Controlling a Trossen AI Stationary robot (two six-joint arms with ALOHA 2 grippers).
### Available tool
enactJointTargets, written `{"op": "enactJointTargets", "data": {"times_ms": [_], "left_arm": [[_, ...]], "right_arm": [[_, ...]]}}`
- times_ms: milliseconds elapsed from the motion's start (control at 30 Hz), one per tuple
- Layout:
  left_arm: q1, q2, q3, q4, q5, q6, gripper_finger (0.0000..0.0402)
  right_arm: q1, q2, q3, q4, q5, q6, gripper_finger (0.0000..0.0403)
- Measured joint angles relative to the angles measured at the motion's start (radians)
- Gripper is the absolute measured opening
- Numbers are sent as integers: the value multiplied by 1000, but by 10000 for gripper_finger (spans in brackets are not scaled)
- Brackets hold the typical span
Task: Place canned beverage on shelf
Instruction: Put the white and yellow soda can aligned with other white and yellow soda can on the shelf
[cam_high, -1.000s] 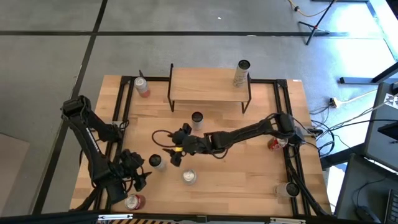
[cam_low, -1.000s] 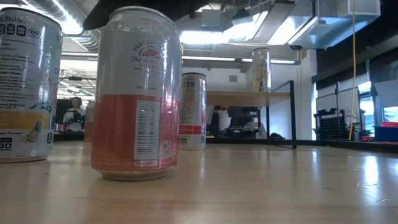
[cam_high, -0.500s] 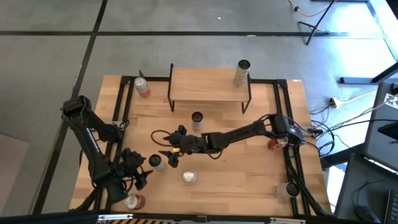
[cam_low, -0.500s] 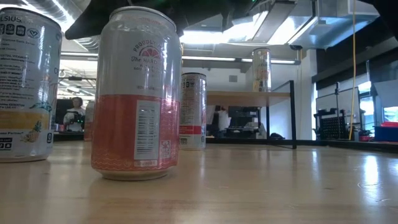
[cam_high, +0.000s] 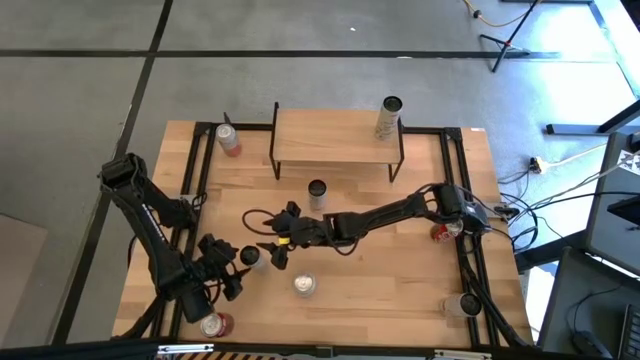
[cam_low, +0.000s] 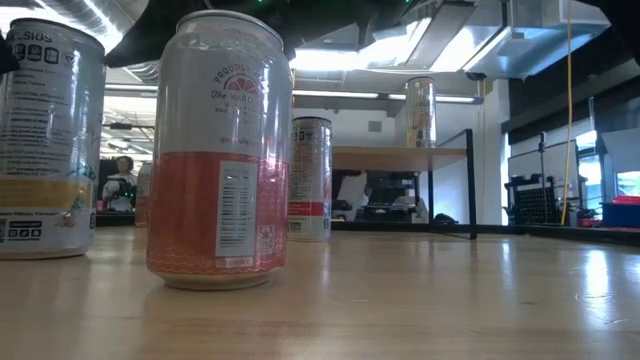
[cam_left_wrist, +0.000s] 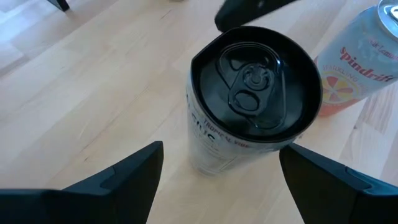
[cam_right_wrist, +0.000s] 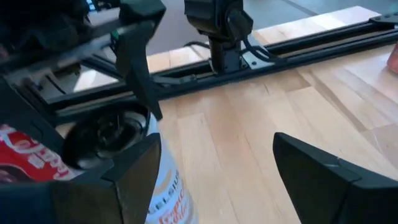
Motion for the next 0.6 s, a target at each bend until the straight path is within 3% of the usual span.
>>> {"op": "enactJointTargets", "data": {"times_ms": [367, 600], "left_arm": [[0, 0, 0, 0, -12, 15, 308], [-1, 0, 0, -11, 30, 17, 308]], "right_arm": [[5, 64, 27, 74, -7, 3, 298], [20, 71, 115, -31, 6, -75, 298]]}}
